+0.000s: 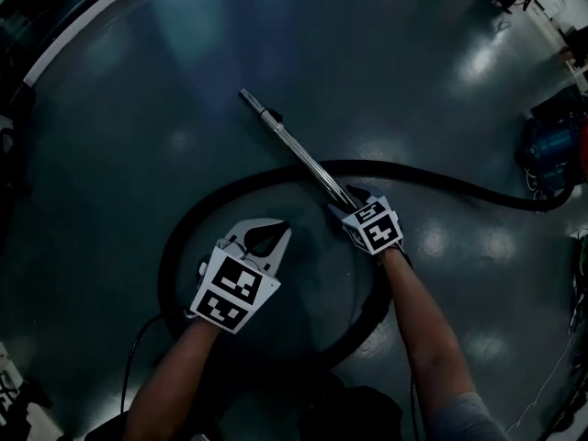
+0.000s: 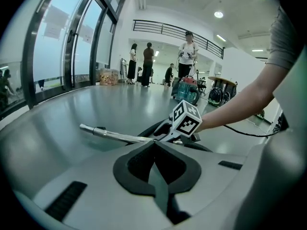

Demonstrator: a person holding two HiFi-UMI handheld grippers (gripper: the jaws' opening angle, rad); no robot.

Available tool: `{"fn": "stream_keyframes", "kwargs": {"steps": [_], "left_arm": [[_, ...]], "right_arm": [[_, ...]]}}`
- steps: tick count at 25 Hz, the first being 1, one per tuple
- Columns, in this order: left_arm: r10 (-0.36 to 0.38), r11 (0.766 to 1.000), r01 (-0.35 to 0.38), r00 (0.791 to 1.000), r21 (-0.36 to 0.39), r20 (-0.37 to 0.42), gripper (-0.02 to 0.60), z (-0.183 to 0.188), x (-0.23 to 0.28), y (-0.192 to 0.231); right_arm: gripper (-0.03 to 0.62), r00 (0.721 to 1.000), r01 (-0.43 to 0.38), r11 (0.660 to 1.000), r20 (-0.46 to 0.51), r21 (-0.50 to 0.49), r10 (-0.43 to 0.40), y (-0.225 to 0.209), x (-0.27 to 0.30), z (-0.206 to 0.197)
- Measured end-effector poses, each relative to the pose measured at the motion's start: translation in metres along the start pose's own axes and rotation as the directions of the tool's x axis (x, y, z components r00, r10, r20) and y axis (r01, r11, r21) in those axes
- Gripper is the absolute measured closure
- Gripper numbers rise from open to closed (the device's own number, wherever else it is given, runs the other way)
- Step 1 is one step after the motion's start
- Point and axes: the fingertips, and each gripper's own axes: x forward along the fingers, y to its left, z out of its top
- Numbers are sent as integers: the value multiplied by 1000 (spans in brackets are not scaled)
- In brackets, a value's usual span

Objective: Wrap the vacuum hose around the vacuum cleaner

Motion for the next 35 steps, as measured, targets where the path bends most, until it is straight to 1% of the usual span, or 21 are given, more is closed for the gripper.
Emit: {"fn": "stream_keyframes", "kwargs": {"steps": [5, 10, 11, 12, 19, 22, 25, 31, 35], "left_arm": [[12, 1000, -12, 1000, -16, -3, 575, -32, 13, 4], [33, 999, -33, 999, -12, -32, 575, -56, 8, 8], [37, 999, -37, 999, -15, -35, 575, -57, 7, 8], [39, 999, -40, 999, -17, -36, 575, -58, 6, 9], [47, 999, -47, 998, 4, -32, 575, -48, 11, 4], [44, 999, -44, 998, 10, -38, 575, -50, 11, 5], [44, 999, -43, 998, 19, -46, 575, -55, 6, 8], [61, 997, -59, 998, 50, -34, 575, -58, -9, 24], [53, 996, -50, 998, 80, -33, 575, -49, -24, 35]], "right_arm": [[375, 999, 0, 1000, -55, -26, -1, -8, 36, -30], [376, 994, 16, 998, -111, -61, -23, -14, 50, -42], [426, 993, 16, 997, -119, -69, -24, -14, 50, -42], [440, 992, 15, 997, -124, -74, -24, -14, 50, -43], [445, 992, 11, 994, -127, -111, -26, -15, 40, -52], [445, 992, -1, 990, -121, -142, -16, -9, 33, -56], [445, 995, -11, 984, -98, -176, -7, 2, 23, -48], [445, 998, -22, 969, -62, -247, 6, 32, 10, -17], [445, 999, -12, 952, -49, -304, -3, 49, -7, 7]]}}
